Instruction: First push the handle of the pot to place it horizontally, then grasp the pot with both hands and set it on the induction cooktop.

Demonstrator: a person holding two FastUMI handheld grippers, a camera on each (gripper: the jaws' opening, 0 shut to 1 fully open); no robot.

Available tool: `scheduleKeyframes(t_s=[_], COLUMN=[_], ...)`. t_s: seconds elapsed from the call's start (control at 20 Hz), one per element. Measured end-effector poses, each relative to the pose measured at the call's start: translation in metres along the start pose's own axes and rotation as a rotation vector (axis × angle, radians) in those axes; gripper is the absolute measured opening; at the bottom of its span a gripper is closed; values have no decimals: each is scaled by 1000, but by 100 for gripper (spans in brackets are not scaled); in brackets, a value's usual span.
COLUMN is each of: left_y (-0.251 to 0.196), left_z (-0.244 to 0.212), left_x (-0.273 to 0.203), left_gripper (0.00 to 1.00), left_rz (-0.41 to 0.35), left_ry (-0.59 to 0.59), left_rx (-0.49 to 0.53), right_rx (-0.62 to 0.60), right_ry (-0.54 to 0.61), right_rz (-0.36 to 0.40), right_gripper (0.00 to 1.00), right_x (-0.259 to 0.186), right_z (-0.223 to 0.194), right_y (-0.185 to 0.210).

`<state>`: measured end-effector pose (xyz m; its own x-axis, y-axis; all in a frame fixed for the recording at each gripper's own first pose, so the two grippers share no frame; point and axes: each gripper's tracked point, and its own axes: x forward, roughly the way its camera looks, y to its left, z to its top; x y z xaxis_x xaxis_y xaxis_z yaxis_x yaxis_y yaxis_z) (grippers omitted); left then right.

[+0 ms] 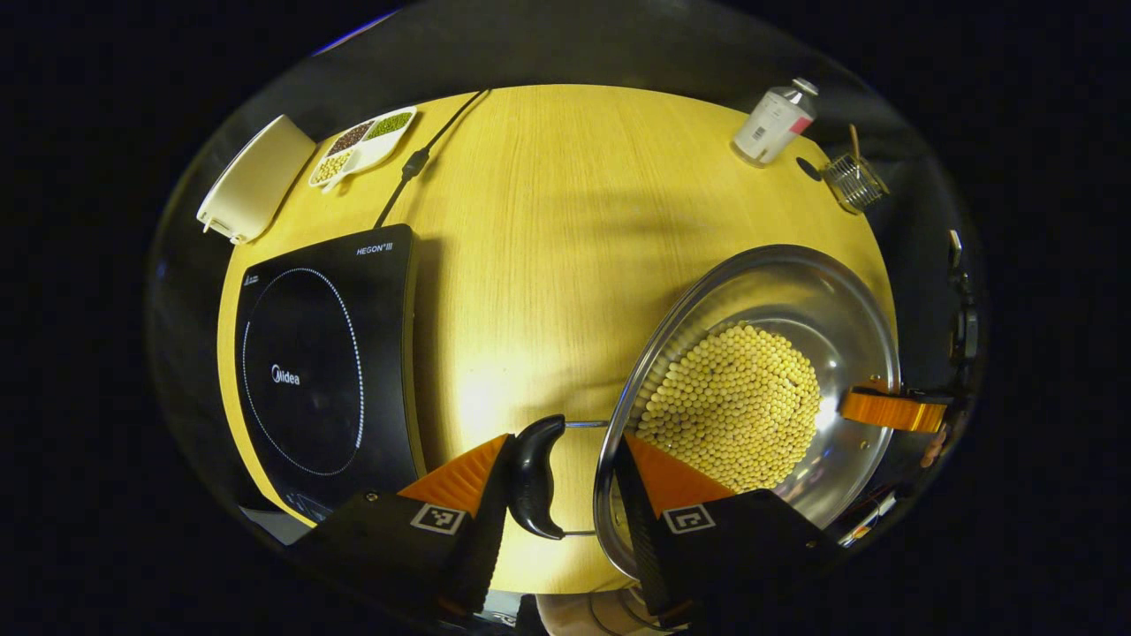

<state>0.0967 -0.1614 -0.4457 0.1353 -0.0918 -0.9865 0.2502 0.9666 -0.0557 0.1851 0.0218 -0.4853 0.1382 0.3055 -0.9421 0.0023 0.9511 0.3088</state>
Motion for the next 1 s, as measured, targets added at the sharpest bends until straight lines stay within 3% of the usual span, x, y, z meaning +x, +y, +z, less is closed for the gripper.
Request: scheduleKeyframes(t_s=[0.05,0.35,0.4,0.45,0.55,1.0], left_y=[-3,0,2,5,13,80], left_z=[-5,-31,-36,-41,-50,-76], left_x=[-5,-34,-38,-40,-45,-61], left_gripper=[66,65,65,65,66,66], left_rz=[-12,-24,-26,-29,-40,-104], left_ry=[6,7,6,6,5,-55], left_rx=[1,69,76,82,88,159], right_rx=[9,62,70,72,75,110], right_ry=[-6,-5,-7,-11,-24,-97], right_rz=[-3,2,0,-5,-17,-77], right_gripper=[49,49,58,58,48,48], right_x=[-5,-29,-32,-35,-42,-49], right_z=[-5,-52,-60,-66,-79,-139], right_y=[-2,4,7,10,17,86])
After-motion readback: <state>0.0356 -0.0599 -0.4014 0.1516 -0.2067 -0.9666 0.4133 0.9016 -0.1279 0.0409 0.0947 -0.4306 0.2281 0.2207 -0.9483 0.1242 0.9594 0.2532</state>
